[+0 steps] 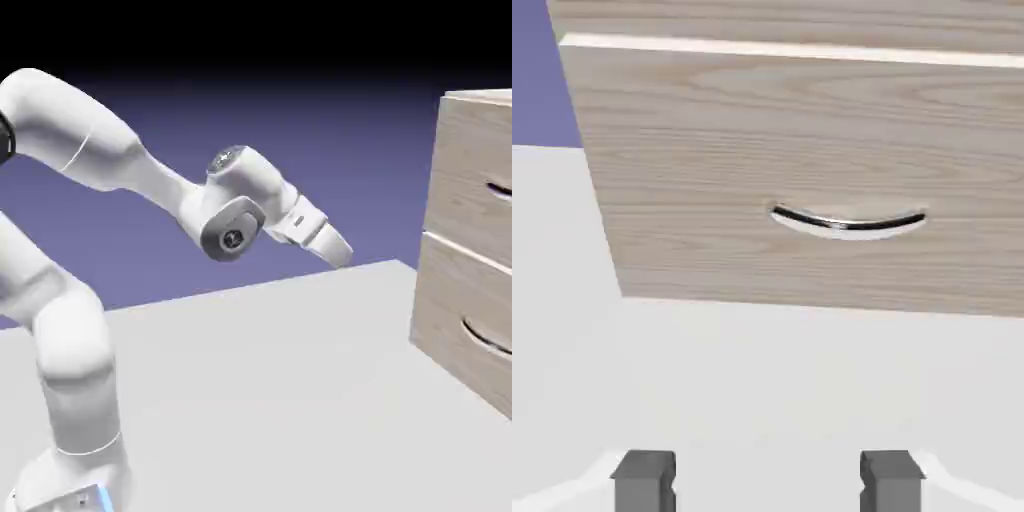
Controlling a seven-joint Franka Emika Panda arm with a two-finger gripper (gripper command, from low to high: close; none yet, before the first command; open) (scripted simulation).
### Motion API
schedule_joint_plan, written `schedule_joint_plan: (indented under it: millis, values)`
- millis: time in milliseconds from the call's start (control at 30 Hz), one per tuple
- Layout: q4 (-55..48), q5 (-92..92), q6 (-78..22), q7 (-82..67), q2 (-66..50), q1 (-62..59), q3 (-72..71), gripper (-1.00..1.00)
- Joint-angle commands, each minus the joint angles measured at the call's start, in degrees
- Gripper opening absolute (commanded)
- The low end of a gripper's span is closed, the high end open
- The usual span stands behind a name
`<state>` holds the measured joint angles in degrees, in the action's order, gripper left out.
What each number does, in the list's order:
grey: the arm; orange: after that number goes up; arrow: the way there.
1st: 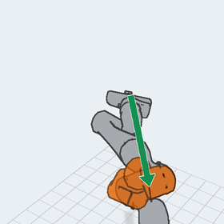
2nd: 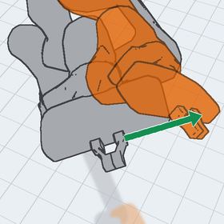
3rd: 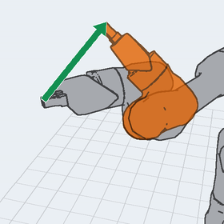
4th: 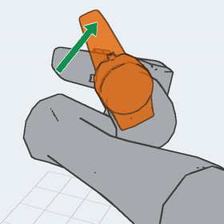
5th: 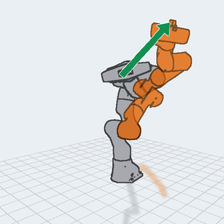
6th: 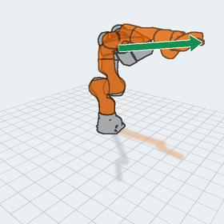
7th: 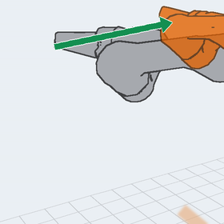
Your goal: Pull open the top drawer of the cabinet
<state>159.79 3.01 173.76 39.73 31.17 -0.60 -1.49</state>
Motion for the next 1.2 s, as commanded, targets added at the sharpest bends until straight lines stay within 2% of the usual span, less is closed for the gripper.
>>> schedule_joint_plan:
  millis: [0, 1167]
  values:
    - [-1.0, 2.5, -0.2, -2.3, -1.2, -1.1, -1.2, 0.00]
    - [-36.2, 89.7, -7.5, -81.6, -44.3, -38.5, -44.5, 0.00]
